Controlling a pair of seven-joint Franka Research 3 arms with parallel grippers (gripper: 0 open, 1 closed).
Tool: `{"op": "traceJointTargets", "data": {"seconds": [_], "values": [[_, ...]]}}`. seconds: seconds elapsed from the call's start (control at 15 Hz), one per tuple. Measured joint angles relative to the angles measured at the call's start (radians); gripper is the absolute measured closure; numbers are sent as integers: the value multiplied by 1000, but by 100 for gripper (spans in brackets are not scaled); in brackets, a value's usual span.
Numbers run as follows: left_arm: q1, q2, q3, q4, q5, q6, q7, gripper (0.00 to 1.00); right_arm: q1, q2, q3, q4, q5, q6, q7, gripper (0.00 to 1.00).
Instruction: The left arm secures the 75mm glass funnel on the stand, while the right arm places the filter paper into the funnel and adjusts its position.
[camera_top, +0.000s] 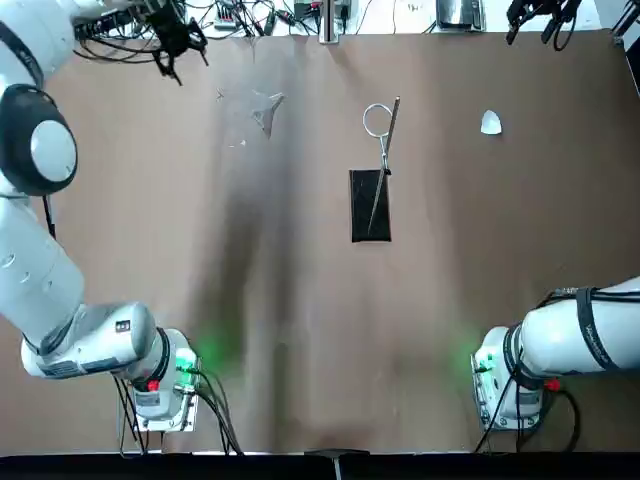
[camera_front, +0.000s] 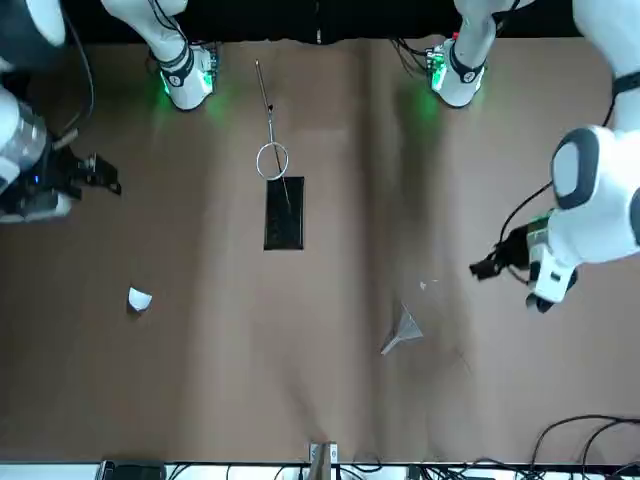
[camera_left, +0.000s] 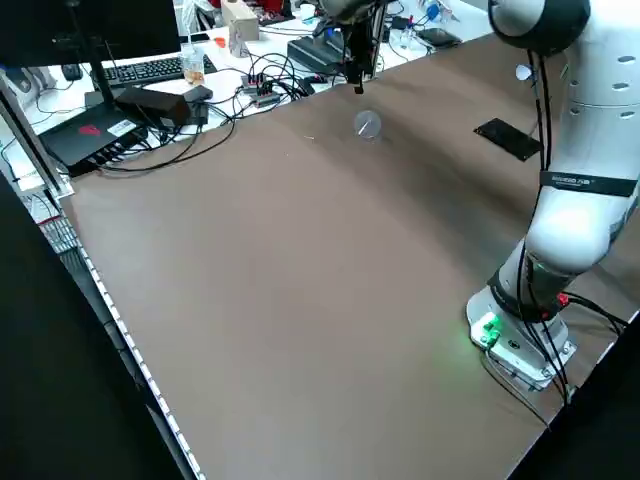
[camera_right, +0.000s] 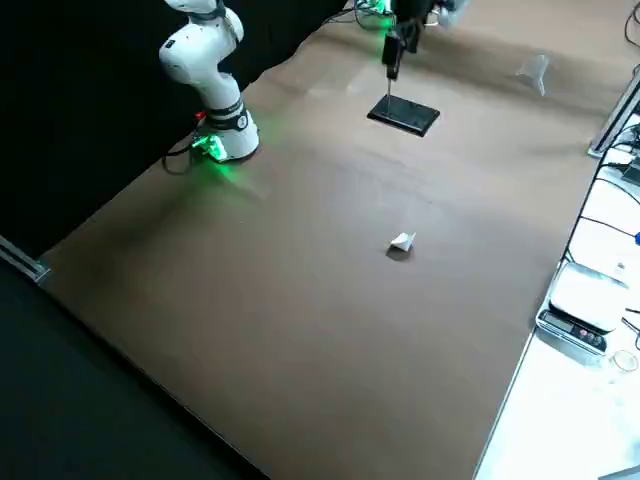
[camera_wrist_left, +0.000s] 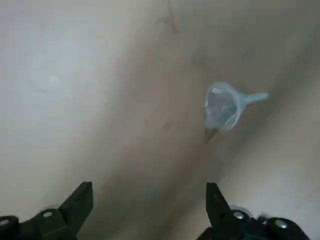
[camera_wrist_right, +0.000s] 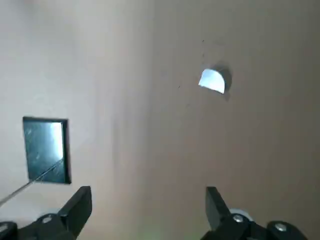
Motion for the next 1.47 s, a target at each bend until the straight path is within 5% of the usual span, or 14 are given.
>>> {"op": "traceJointTargets", "data": {"seconds": [0.73, 1.2, 1.47], "values": [[-142, 257, -8, -64, -212, 719, -497, 0, -84, 321, -4, -16, -14, 292, -95, 2], [-220, 332, -9, -65, -298, 885, -522, 0, -100, 401, -4, -11, -14, 391, -95, 0], [-230, 342, -9, -63, -299, 916, -521, 1, -126, 456, -6, -17, -17, 450, -96, 8]]}}
